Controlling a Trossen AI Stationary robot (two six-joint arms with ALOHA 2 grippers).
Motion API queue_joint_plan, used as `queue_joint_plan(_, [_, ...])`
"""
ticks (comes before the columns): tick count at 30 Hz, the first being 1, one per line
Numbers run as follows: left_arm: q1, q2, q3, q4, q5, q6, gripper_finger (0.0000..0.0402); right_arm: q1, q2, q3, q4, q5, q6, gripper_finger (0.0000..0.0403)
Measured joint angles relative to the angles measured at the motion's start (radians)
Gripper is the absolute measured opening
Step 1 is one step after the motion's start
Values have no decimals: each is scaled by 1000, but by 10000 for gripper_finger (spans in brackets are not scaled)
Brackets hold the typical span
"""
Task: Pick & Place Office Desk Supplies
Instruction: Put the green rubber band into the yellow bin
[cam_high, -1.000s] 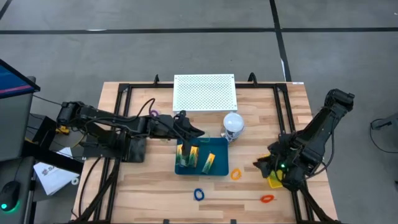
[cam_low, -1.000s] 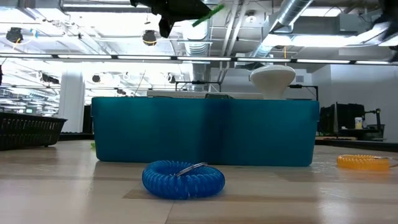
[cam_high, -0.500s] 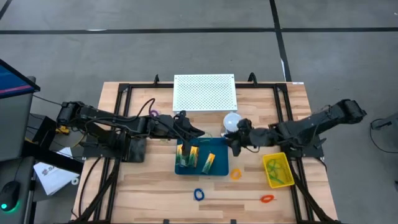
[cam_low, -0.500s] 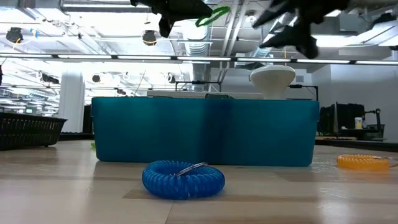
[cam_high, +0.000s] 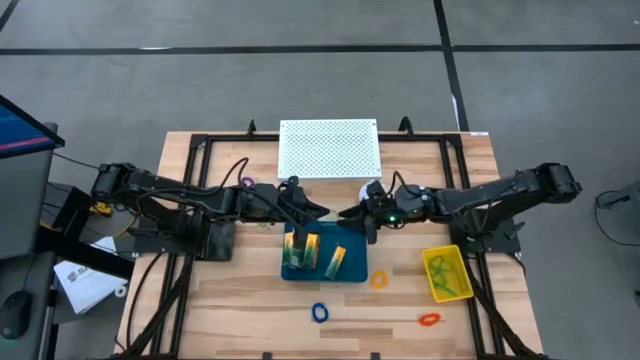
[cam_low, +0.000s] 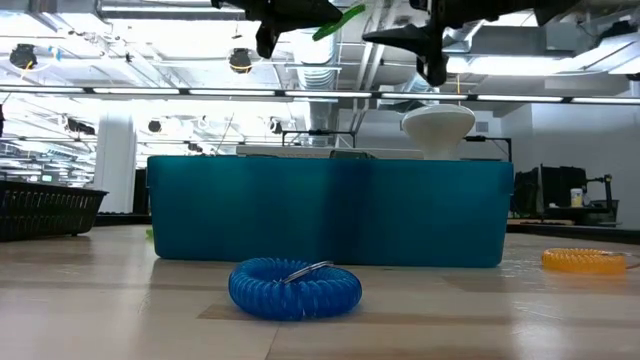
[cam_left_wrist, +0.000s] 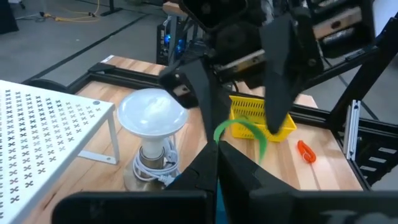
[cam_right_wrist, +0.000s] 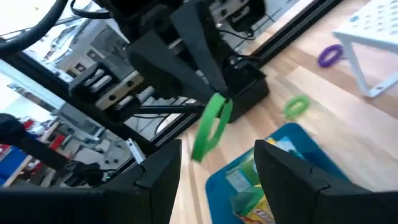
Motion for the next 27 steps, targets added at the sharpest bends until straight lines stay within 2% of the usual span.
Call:
queue_joint_plan(5, [0,0,0,0,0,-12,0,8,40,-2,46,-8,3,199])
queue_joint_plan(24, [0,0,0,0,0,-15,0,0,39,0,53,-20,3,198])
queue_joint_plan(27, [0,0,0,0,0,-15,0,0,39,1,53,-21,3,188])
